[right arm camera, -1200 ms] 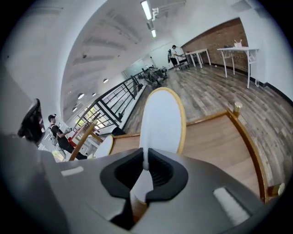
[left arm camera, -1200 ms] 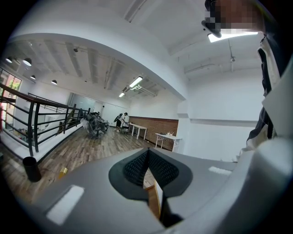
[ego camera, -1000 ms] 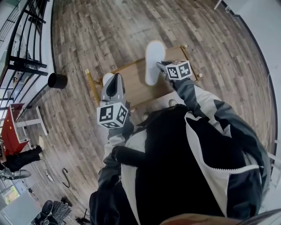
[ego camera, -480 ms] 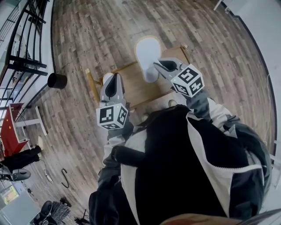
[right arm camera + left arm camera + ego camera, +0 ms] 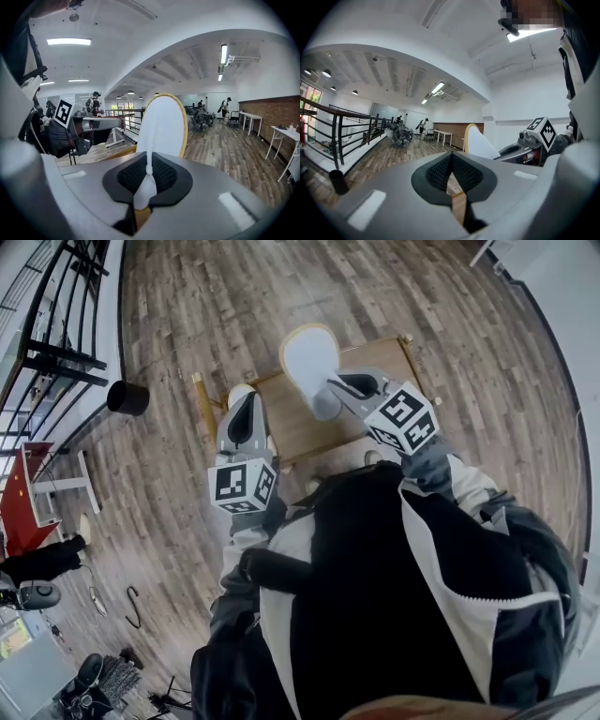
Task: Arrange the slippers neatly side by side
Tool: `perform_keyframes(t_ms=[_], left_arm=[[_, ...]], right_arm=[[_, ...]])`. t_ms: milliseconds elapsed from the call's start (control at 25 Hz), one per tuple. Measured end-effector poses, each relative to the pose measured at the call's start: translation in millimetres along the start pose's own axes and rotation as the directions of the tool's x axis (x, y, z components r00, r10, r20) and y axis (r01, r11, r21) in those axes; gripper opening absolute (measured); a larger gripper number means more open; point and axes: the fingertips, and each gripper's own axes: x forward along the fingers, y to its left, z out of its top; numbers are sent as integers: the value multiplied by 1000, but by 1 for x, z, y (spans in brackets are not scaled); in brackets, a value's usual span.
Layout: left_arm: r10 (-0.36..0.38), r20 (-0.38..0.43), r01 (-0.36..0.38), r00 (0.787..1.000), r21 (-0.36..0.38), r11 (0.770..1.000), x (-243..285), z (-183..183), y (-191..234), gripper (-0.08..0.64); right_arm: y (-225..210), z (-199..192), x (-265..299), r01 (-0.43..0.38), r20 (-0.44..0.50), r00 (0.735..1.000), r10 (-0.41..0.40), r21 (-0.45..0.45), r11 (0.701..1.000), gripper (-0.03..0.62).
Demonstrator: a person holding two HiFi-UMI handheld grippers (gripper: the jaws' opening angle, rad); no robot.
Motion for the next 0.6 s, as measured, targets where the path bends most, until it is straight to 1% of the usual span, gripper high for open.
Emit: perform_keyframes(t_ms=[200,280,400,520,600], left_arm=[[46,2,-45,999,-3,999,-18,1,18,18],[59,1,-59,998,-5,998,-25,0,25,18],[79,-4,-79,997,-10,997,-36,-1,36,18],[91,-14,-91,996,-22,996,-44,-3,44,18],[94,-18,-94,995,-23,995,-48,-3,49,18]], right_arm=[[5,-23,31,-24,-57,998,26,32,999,28],[9,-29,44,-54,-73,995,61,94,994,28],[16,-40,65,-91,-89,990,110,203,975,28],[26,-57,87,-98,-134,982,135,255,962,28],[34,-70,102,-96,-169,975,145,267,959,28]])
